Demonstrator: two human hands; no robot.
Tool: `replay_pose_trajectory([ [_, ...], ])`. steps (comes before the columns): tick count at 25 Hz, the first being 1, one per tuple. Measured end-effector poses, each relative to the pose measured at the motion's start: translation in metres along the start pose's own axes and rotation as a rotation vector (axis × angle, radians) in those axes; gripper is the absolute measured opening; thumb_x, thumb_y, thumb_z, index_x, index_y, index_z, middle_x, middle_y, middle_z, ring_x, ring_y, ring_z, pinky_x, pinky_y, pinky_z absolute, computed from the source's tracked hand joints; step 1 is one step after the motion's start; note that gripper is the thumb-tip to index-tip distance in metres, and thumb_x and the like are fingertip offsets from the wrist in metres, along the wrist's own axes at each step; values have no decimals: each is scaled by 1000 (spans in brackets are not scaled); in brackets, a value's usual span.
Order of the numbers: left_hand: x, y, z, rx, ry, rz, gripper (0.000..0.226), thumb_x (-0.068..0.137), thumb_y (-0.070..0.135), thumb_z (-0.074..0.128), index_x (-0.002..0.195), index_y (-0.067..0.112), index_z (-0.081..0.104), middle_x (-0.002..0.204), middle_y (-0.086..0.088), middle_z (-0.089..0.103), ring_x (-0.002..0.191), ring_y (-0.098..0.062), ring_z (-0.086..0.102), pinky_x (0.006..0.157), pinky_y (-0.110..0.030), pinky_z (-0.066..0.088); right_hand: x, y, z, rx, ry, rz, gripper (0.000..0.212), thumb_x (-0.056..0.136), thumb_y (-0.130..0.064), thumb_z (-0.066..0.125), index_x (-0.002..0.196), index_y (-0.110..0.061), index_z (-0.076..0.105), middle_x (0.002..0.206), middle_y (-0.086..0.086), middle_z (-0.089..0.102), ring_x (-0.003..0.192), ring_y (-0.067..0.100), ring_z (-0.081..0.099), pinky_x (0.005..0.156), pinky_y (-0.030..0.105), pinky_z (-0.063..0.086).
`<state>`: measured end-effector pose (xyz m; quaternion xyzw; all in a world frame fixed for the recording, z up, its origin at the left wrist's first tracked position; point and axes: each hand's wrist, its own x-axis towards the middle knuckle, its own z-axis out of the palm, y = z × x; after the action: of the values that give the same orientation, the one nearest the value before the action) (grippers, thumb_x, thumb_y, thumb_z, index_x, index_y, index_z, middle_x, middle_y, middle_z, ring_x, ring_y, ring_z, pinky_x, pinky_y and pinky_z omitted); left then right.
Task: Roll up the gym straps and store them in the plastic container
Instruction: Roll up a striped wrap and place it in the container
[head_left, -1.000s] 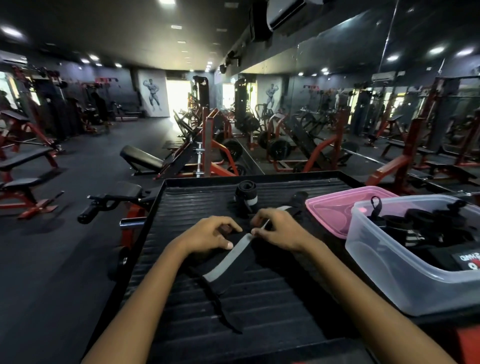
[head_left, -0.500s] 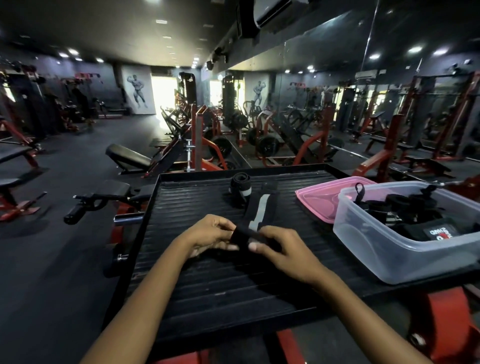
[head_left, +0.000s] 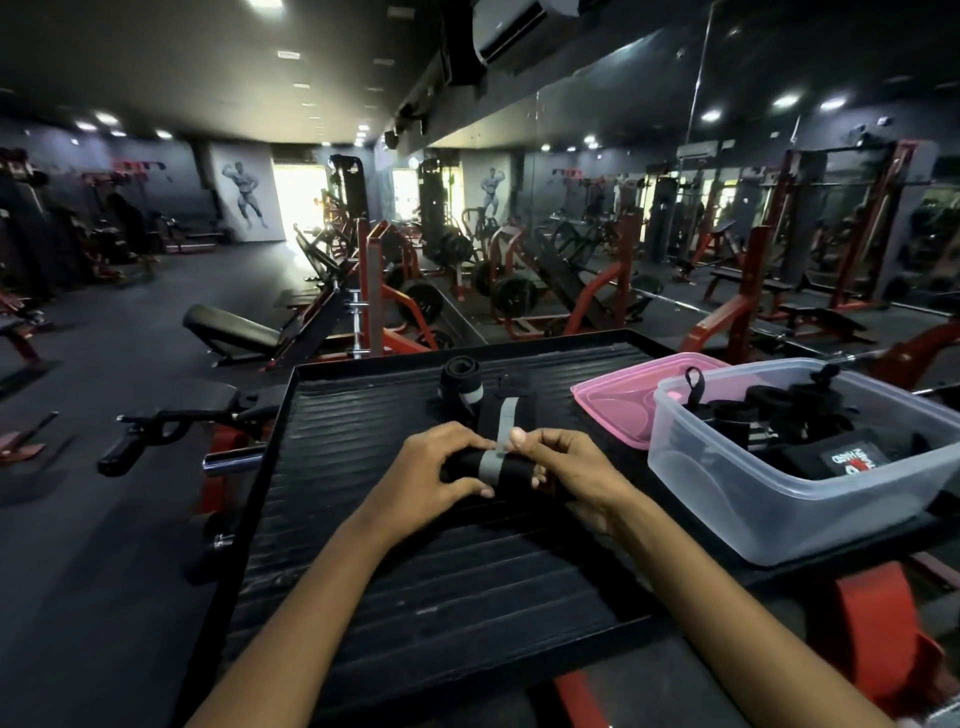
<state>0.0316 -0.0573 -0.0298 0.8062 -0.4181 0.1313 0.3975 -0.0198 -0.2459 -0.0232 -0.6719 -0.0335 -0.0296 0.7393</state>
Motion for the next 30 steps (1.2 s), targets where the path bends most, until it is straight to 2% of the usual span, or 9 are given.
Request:
replay_pose_trajectory([
  [2, -1, -1, -1, 38, 59, -40, 33, 71, 24, 82, 102, 21, 71, 96, 9, 66, 91, -3, 61, 80, -23, 49, -1, 5, 1, -177, -30, -79, 25, 70, -37, 79, 83, -17, 70, 75, -3, 65, 68, 10, 57, 65, 19, 47],
  [5, -2, -3, 1, 86, 86, -116, 36, 79, 32, 75, 113, 30, 66, 103, 7, 67, 95, -4, 62, 84, -26, 51, -3, 8, 0, -512, 0, -271, 38, 72, -24, 83, 106, -26, 66, 106, -4, 67, 98, 9, 63, 87, 21, 50],
  [9, -2, 1, 4, -6, 57, -217, 54, 81, 37, 72, 131, 39, 53, 113, 2, 58, 99, -2, 52, 91, -22, 46, -4, 7, -2, -568, 118, -371, 35, 79, -16, 76, 109, -23, 60, 100, -1, 66, 91, 17, 63, 84, 31, 51],
  [12, -2, -1, 5, -99, -34, -113, 75, 73, 27, 82, 138, 39, 46, 132, 14, 45, 122, 5, 42, 100, -14, 38, -6, 3, 2, -241, 188, -216, 26, 87, -5, 66, 109, -13, 54, 83, -1, 59, 69, 9, 57, 64, 18, 50],
  [14, -1, -3, 7, -61, 3, -43, 61, 72, 13, 82, 127, 29, 59, 127, 11, 50, 120, 5, 45, 96, -11, 39, -6, 2, 3, -122, 161, -131, 17, 90, -3, 59, 105, -8, 53, 78, 1, 55, 65, 8, 52, 55, 14, 45],
  [20, -3, -3, 7, -30, 27, -135, 30, 81, 23, 74, 110, 27, 67, 94, 20, 64, 89, 2, 55, 76, -9, 38, -9, 4, -1, -444, -13, -271, 37, 74, -10, 81, 104, -11, 60, 101, -6, 64, 93, 1, 60, 84, 14, 46],
  [23, -3, -1, 9, -186, -12, -183, 45, 86, 25, 70, 128, 28, 55, 111, 14, 63, 102, 1, 59, 80, -8, 44, -5, 9, -6, -583, -1, -331, 30, 75, -17, 79, 98, -20, 60, 95, -12, 66, 89, 5, 61, 84, 26, 48],
  [26, -2, -2, 8, -182, -62, -109, 61, 82, 24, 74, 135, 36, 47, 130, 14, 50, 123, 1, 47, 98, -16, 43, -3, 12, -5, -424, 116, -261, 25, 84, -28, 72, 101, -23, 55, 93, -9, 62, 85, 5, 58, 78, 28, 48],
  [30, -1, -2, 9, -197, -30, -95, 51, 73, 19, 81, 119, 30, 64, 119, 12, 58, 115, -2, 54, 99, -26, 46, -3, 11, -2, -247, 122, -49, 29, 88, -32, 66, 108, -23, 47, 99, 2, 59, 83, 7, 57, 74, 24, 46],
])
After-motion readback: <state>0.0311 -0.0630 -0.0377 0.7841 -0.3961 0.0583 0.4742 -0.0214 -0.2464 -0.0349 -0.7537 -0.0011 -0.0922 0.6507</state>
